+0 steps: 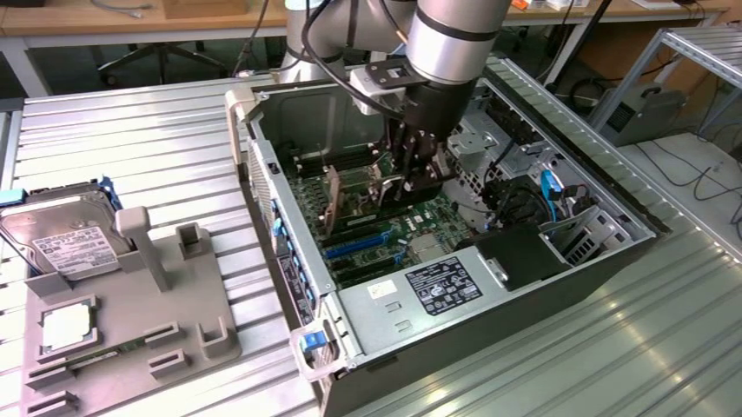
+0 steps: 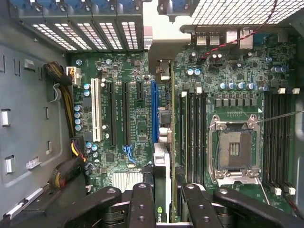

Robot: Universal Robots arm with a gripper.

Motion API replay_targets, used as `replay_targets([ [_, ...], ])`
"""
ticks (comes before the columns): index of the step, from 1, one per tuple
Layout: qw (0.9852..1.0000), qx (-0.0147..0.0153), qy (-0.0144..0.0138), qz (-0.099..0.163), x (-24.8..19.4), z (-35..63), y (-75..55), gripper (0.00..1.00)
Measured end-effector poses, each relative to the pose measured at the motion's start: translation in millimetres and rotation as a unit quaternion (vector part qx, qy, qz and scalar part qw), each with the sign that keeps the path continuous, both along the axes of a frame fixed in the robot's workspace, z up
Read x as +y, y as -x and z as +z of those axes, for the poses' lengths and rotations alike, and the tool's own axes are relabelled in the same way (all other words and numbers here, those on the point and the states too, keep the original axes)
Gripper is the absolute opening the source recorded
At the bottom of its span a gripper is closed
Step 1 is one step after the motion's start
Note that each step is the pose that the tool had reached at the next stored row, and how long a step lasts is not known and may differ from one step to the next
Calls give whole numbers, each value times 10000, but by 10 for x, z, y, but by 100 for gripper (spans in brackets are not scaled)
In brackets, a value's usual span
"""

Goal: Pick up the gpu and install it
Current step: 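Insert the gpu into the slot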

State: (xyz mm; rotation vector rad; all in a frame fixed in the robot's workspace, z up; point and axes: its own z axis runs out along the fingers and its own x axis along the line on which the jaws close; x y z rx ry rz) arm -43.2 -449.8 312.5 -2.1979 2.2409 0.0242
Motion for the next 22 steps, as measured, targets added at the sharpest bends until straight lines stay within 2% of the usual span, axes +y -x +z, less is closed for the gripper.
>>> replay_targets([
  [6, 10000, -1, -2, 15, 0, -25, 32, 27],
  [16, 10000, -1, -2, 90, 0, -208, 58, 27],
  [20, 9999, 0, -1, 115, -3, -238, 67, 27],
  [22, 9999, -1, -2, 125, -20, -242, 72, 27],
])
